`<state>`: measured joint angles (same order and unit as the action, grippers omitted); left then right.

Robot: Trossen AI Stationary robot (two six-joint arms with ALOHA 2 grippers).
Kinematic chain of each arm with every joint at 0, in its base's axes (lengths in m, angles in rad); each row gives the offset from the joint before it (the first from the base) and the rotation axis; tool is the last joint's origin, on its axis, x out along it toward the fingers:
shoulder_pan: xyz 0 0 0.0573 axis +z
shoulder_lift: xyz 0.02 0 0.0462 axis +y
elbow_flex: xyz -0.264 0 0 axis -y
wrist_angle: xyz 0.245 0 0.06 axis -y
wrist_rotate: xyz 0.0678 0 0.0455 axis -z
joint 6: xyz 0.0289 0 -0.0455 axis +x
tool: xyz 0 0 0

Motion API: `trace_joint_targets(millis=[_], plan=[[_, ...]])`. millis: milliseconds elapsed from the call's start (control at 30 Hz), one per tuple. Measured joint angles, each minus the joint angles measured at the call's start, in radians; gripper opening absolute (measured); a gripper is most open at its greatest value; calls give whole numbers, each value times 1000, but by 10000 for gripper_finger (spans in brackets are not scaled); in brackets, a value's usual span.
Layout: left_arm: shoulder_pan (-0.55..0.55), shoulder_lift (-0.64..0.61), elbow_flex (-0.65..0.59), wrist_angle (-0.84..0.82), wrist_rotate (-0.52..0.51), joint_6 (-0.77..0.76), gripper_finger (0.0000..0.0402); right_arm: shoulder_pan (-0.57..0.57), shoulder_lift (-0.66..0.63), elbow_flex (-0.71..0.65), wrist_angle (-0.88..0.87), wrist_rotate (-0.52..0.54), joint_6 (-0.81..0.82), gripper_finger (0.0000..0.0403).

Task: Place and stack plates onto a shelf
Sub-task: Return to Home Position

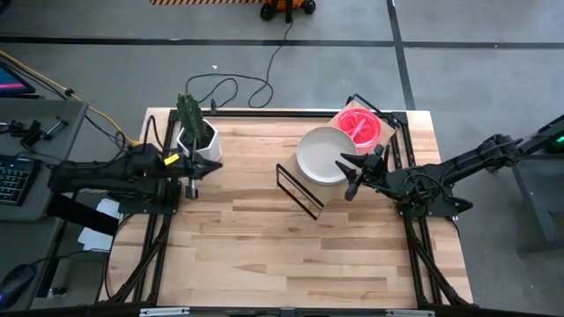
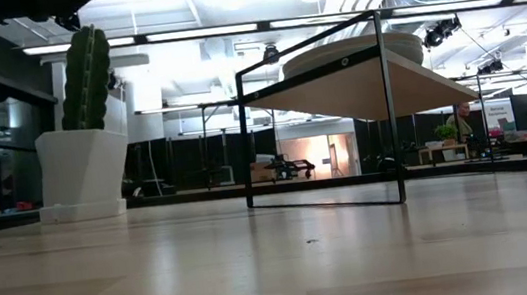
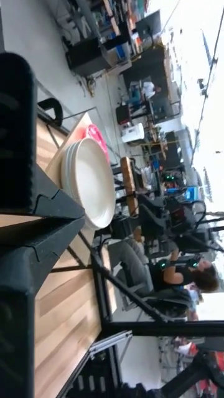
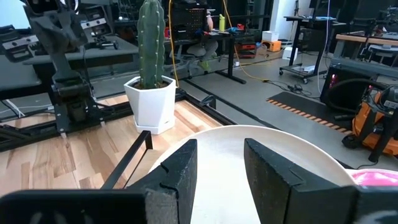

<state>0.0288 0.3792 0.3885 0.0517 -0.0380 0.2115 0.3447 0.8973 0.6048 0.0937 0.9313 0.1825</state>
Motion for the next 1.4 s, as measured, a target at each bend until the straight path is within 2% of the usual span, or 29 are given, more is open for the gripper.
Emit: trace_joint_targets(millis=[400,967,1100,1267,1400], plan=[[0,82,0,40,-20,0,0,0,0,0,0,0,19,119],[-1,87,0,57,-25,-8,0,0,-1,0,-13,5,63,117],[-1,87,0,59,-26,-8,0,8,-28,0,-81,43,71,89],[-1,87,0,58,-29,-20,0,46,-108,0,-222,57,124,11],[-1,87,0,58,-31,-20,0,102,-172,-25,-327,90,180,18]])
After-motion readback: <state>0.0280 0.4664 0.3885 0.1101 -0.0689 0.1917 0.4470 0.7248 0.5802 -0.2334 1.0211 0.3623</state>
